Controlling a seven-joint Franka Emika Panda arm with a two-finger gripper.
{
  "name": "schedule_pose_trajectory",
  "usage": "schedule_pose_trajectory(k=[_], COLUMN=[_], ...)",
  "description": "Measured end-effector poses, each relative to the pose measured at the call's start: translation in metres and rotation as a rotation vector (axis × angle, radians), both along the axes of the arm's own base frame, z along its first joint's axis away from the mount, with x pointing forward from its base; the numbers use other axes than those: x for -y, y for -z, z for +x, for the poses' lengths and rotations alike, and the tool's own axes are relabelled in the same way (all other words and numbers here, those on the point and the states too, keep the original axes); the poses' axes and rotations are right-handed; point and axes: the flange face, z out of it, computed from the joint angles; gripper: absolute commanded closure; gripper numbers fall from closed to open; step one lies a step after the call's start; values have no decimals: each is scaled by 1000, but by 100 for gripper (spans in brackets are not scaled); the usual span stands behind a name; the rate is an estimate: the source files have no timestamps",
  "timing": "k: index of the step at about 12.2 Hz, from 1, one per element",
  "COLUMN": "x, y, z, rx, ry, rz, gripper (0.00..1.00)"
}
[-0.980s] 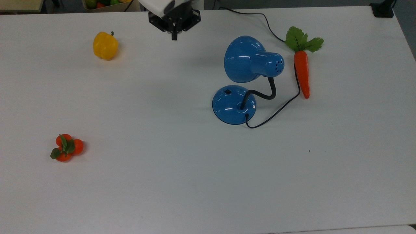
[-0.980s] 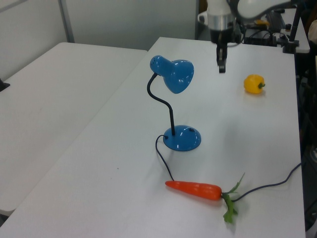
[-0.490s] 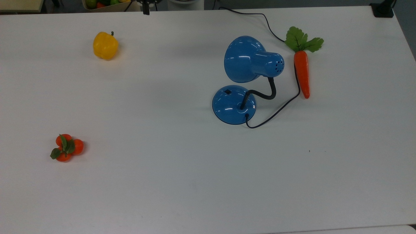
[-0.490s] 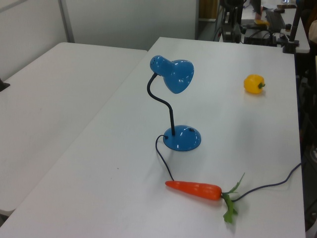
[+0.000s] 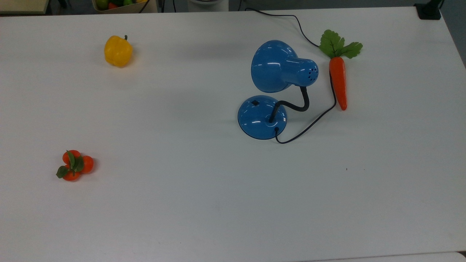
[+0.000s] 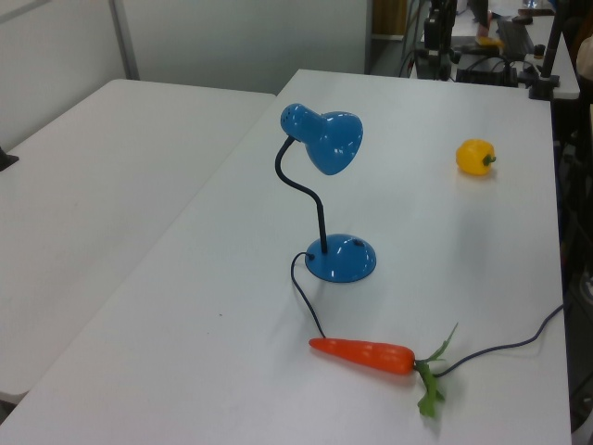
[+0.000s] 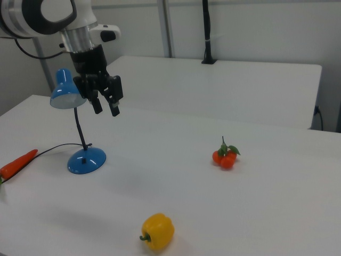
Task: Turn off lamp
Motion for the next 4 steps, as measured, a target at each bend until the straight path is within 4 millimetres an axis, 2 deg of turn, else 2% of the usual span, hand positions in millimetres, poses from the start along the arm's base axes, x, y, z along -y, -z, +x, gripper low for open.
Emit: schedule_pose_trajectory(k=[4], x=[1], y=[-5], z=[-3], rx=[10], ry=[3], rz=[-1], gripper=[0])
